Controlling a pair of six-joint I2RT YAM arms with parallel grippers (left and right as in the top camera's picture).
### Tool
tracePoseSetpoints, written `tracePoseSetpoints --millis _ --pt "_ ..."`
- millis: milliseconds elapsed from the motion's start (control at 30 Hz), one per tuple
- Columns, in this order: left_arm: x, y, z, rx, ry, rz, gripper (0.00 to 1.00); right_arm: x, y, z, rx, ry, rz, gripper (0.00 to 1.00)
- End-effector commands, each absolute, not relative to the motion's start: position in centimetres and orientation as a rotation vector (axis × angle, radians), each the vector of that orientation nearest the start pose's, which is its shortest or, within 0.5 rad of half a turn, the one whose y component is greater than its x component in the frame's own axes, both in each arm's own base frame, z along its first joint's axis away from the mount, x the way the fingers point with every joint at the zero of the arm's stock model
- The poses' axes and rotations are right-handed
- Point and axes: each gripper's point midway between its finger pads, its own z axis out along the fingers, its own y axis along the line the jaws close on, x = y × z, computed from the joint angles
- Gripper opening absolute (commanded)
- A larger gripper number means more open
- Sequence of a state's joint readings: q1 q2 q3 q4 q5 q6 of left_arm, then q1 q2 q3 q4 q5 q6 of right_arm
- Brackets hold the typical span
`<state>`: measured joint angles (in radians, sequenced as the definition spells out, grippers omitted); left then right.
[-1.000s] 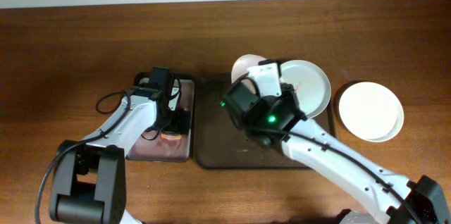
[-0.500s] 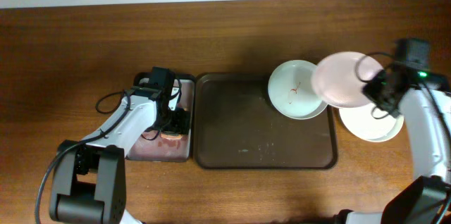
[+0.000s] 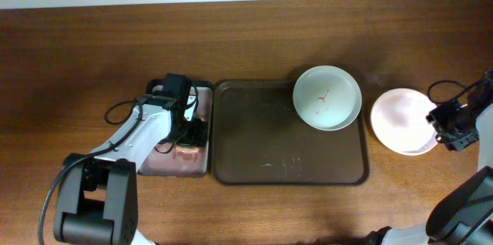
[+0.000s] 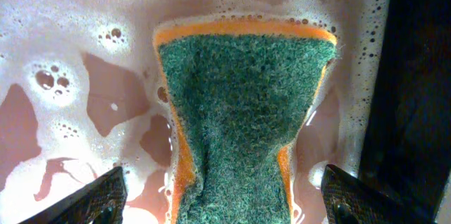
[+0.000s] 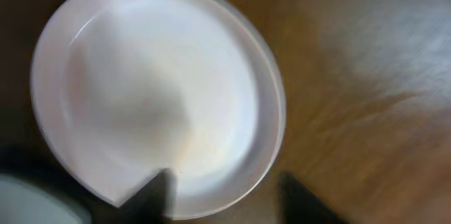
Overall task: Clean dirty plates on tray and stack at the side
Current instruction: 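Lift the pinkish-white plate with the right gripper and stack it on the cream plate, then grasp the pale green plate with the right gripper and pull it to tray center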
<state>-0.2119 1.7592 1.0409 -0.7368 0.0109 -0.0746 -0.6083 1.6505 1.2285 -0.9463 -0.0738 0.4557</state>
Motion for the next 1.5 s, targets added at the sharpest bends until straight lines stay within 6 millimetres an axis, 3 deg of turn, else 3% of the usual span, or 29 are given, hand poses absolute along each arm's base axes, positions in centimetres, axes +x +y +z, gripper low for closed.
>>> tracePoseSetpoints --millis 0,67,200,233,333,400,533,700,833,900,933,1033,1267,1433,1467 --pt "31.6 -7.1 1.1 0.214 3.021 -0.043 0.86 31.0 -14.2 9.5 1.204 2.637 0.312 0.77" --pt "31.6 -7.1 1.1 0.214 3.021 -0.043 0.86 31.9 -11.4 9.5 1.106 2.682 0.386 0.99" --pt "31.6 -7.1 1.1 0.214 3.021 -0.043 0.86 32.2 -6.5 7.7 0.926 2.798 0.413 0.99" --pt "31.6 -7.1 1.1 0.214 3.021 -0.043 0.86 32.2 -5.8 7.3 0.900 2.812 0.416 0.94" --pt "31.6 -7.1 1.1 0.214 3.022 -0.043 0.86 32.1 -2.3 5.1 0.765 2.865 0.425 0.64" --pt "31.6 -7.1 1.1 0.214 3.022 -0.043 0.86 32.8 -1.1 4.1 0.730 2.848 0.432 0.60" --pt "31.5 -7.3 1.1 0.215 3.023 -0.061 0.86 32.8 -1.7 1.6 0.846 2.829 0.270 0.52" --pt "31.5 -7.4 1.1 0.216 3.023 -0.071 0.86 34.6 -1.9 0.3 0.832 2.785 0.285 0.47" --pt "31.5 -7.4 1.1 0.216 3.023 -0.071 0.85 36.1 -1.8 0.3 0.806 2.733 0.313 0.27" --pt "31.5 -7.4 1.1 0.216 3.023 -0.071 0.86 36.1 -1.0 0.4 0.796 2.741 0.382 0.08" --pt "31.6 -7.4 1.2 0.216 3.022 -0.071 0.86 35.7 -0.5 0.4 0.798 2.757 0.412 0.04" --pt "31.7 -7.5 1.2 0.215 3.015 -0.072 0.85 33.8 2.2 0.4 0.782 2.848 0.546 0.04" --pt "31.8 -7.5 1.2 0.215 3.012 -0.073 0.78 32.1 7.9 0.2 0.685 2.956 0.551 0.04" --pt "33.2 -7.8 1.4 0.212 2.953 -0.084 0.57 31.5 10.0 -0.1 0.567 2.989 0.488 0.04" --pt "33.5 -7.8 1.6 0.212 2.943 -0.086 0.43 31.4 10.2 -0.1 0.557 2.991 0.487 0.04"
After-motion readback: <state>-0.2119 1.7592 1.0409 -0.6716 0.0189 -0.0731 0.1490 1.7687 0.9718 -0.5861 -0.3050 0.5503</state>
